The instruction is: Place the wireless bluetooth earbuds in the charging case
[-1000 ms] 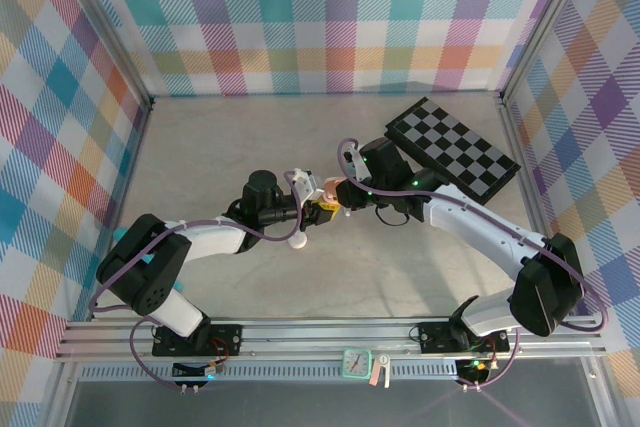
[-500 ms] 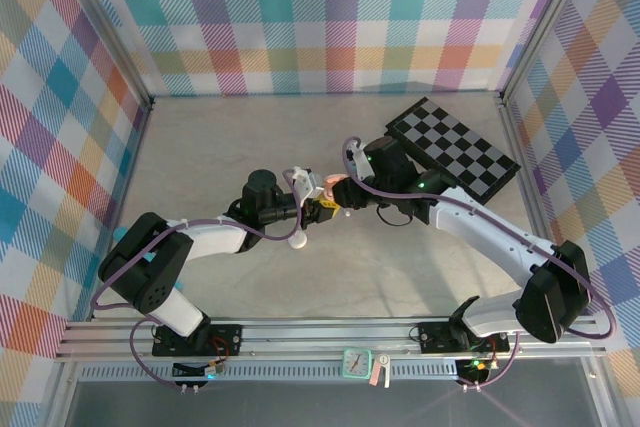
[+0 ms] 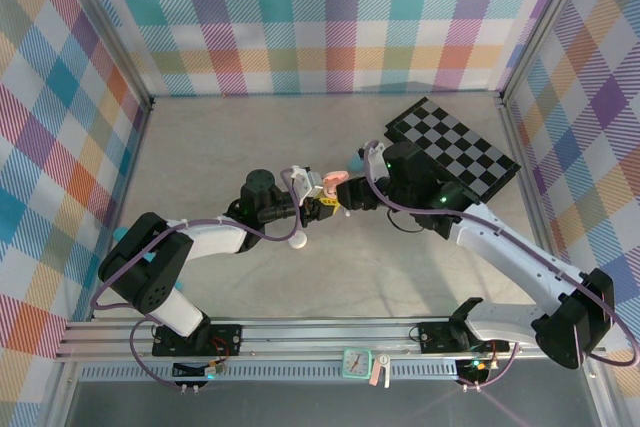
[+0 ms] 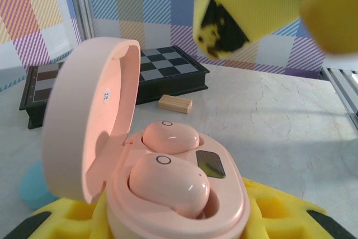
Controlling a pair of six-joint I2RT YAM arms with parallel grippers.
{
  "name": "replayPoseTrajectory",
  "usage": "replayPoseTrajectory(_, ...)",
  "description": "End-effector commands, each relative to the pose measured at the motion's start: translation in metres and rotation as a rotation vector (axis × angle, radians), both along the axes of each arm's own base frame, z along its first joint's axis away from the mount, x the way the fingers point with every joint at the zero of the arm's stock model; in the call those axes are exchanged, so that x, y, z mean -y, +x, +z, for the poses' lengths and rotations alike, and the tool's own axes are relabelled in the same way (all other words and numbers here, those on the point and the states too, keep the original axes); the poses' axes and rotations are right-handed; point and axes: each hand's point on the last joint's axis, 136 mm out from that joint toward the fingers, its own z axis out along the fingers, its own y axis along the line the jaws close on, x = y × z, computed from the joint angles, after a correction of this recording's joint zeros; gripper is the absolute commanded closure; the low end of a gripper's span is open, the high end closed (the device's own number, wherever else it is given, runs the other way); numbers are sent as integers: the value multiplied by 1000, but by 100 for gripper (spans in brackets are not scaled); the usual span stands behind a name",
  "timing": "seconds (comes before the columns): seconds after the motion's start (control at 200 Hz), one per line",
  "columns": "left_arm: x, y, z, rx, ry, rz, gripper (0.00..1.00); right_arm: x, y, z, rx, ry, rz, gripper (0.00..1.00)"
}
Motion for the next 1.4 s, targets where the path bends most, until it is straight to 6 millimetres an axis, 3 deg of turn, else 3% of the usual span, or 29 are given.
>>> replayPoseTrajectory(0.0,0,-5,5,55,-19,-27,65,-7,14,21,16,104,-25,37)
replayPoseTrajectory(0.18,1,-5,3,61,-10,-33,65,-16,30,29,-8,145,-28,35)
replayPoseTrajectory(0.415,0,-8,5,77,-8,-39,65,-14,50,8,-115,100,-116,35)
replayPoseTrajectory(0.72,-1,-5,11,83,-23,-25,65,-5,35,-16,-189,43,-111,34)
replayPoseTrajectory(0.89,0,-3,14,77,-40,-19,65,3,22,-11,-190,72,-117,32)
replayPoseTrajectory(1.16,-1,-5,26,81,-72,-21,65,-1,12,17,-271,416,-70,30)
replayPoseTrajectory(1.395,-1,-8,46,76,-161,-32,65,-12,5,18,-393,654,-18,29)
